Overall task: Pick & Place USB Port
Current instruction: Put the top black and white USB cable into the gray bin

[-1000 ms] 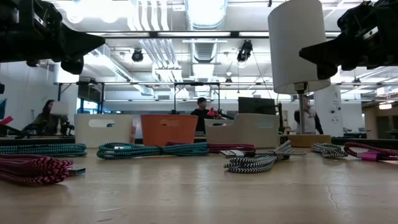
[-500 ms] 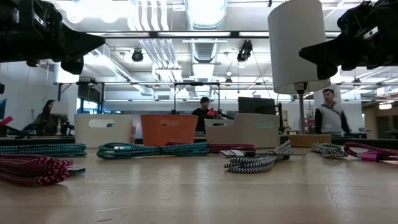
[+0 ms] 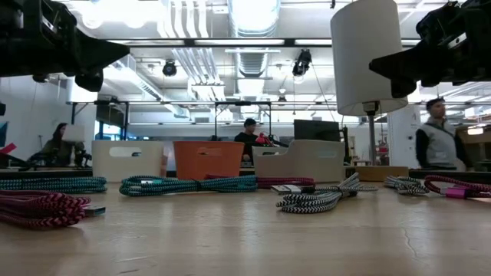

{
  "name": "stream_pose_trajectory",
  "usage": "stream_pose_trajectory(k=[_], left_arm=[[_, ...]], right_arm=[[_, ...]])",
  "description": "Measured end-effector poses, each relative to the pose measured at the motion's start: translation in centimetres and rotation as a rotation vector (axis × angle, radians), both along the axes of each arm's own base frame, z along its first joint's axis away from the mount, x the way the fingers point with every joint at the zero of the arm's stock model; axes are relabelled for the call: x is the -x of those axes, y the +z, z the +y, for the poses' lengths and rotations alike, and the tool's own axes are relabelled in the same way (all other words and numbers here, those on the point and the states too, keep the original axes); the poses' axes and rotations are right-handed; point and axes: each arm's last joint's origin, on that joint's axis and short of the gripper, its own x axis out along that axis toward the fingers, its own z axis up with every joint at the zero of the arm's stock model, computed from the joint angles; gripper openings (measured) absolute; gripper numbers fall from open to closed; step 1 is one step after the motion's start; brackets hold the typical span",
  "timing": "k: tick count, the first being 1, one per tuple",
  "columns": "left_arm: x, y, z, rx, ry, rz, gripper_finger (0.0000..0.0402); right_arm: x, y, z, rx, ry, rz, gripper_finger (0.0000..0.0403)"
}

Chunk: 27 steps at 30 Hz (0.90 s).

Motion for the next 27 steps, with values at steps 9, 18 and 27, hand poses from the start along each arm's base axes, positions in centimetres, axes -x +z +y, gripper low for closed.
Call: stream_pose_trajectory(k=[9, 18, 27], left_arm=[[0.0, 0.0, 0.0, 0.002, -0.001, 0.000, 0.0000], [0.0, 0.0, 0.1, 0.002, 0.033, 0.001, 0.0001], [0.4, 2.9, 0.1, -0.002, 0.030, -0.056, 0.0080]], right_arm=[[0.0, 0.0, 0.0, 0.000, 0.000, 0.000, 0.0034], [0.0, 0.1, 0.0, -0.025, 0.001, -0.011, 0.0034], [0.0, 0.1, 0.0, -0.281, -0.001, -0.029, 0.0034]])
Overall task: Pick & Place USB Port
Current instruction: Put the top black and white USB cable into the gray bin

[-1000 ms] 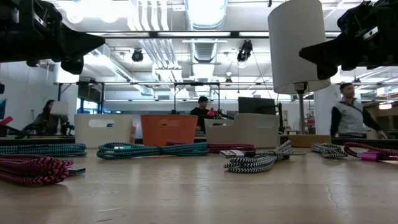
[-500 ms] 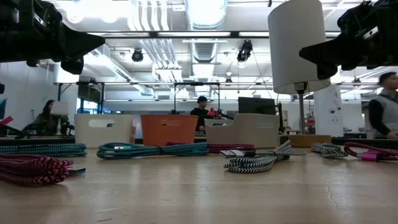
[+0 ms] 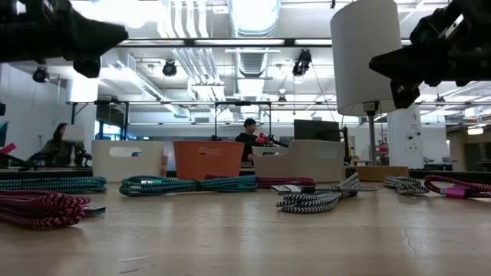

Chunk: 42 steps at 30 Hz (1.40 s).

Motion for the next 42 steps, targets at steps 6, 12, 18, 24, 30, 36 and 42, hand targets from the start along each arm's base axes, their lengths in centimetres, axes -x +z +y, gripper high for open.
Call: stream_pose_trajectory(k=[6, 12, 18, 24, 30, 36, 42], left_arm=[[-0.3, 1.4, 0.0, 0.056, -0.015, 0.044, 0.0139], [-0.9, 2.6, 0.0, 0.056, -0.018, 0.076, 0.0148], [-1.5, 2.6, 0.0, 0.054, -0.016, 0.113, 0.0147], [-1.8, 2.3, 0.0, 0.056, -0.016, 0.138, 0.0147], [-1.8, 2.7, 0.0, 0.059, -0.017, 0.106, 0.0147], [-1.8, 2.9, 0.0, 0.059, -0.017, 0.103, 0.0147], [-1.8, 2.9, 0.0, 0.060, -0.017, 0.109, 0.0147]], right_arm=[[0.1, 1.0, -0.4, 0.035, -0.127, -0.102, 0.0034], [0.0, 2.1, -0.3, 0.090, -0.105, -0.145, 0.0052], [-0.1, 3.1, -0.5, 0.174, -0.183, -0.151, 0.0060], [-0.5, 5.1, -0.4, 0.161, -0.163, -0.176, 0.0056], [-2.8, 7.2, 0.1, 0.136, -0.015, 0.027, 0.0089], [-6.2, 7.3, 0.5, 0.032, -0.063, 0.407, 0.0125], [-7.9, 6.1, 1.0, -0.142, -0.215, 0.864, 0.0137]])
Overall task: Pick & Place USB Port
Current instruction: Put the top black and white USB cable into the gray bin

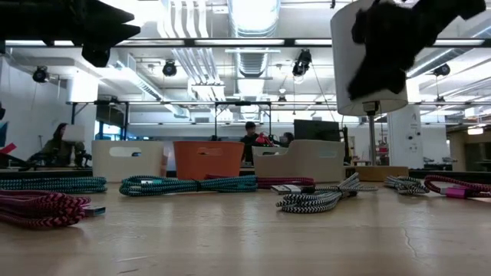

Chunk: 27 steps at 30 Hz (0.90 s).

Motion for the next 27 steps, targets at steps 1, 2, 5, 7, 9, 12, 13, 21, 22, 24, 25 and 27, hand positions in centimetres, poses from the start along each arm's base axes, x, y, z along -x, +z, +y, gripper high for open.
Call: stream_pose_trajectory(k=[1, 2, 5, 7, 9, 12, 13, 21, 22, 24, 25, 27], left_arm=[[0.0, 0.0, 0.0, 0.002, 0.000, 0.000, 0.0147], [0.0, 0.0, 0.0, 0.008, 0.000, -0.002, 0.0147], [0.0, 0.0, 0.0, 0.051, -0.004, -0.007, 0.0147], [-0.2, 0.2, 0.0, 0.071, -0.007, 0.016, 0.0147], [-0.4, 0.3, 0.0, 0.080, -0.008, 0.090, 0.0147], [-1.1, 0.7, 0.1, 0.080, 0.047, 0.231, 0.0147], [-1.3, 0.9, 0.1, 0.078, 0.059, 0.275, 0.0147], [-3.4, 1.8, 0.1, 0.001, 0.054, 0.434, 0.0147], [-3.5, 1.7, 0.1, -0.003, 0.053, 0.452, 0.0147], [-3.8, 1.7, 0.2, -0.005, 0.065, 0.453, 0.0147], [-3.9, 1.6, 0.2, -0.007, 0.073, 0.455, 0.0147], [-4.1, 1.0, 0.2, -0.008, 0.080, 0.494, 0.0147]], right_arm=[[-0.1, -0.2, 0.1, -0.017, -0.031, 0.070, 0.0136], [-0.2, -0.4, 0.2, -0.033, -0.062, 0.135, 0.0134], [-0.4, -1.1, 0.6, -0.080, -0.177, 0.310, 0.0131], [-0.6, -1.6, 0.7, -0.116, -0.259, 0.387, 0.0130], [-1.0, -2.2, 0.9, -0.173, -0.333, 0.428, 0.0130], [-1.6, -3.4, 1.0, -0.237, -0.428, 0.469, 0.0130], [-1.8, -3.8, 1.1, -0.238, -0.450, 0.483, 0.0130], [-3.0, -6.8, 1.1, -0.221, -0.552, 0.587, 0.0130], [-3.2, -7.0, 1.1, -0.223, -0.558, 0.584, 0.0130], [-3.7, -7.4, 1.2, -0.227, -0.559, 0.578, 0.0130], [-3.8, -7.6, 1.2, -0.228, -0.558, 0.576, 0.0130], [-4.2, -7.8, 1.2, -0.232, -0.557, 0.567, 0.0130]])
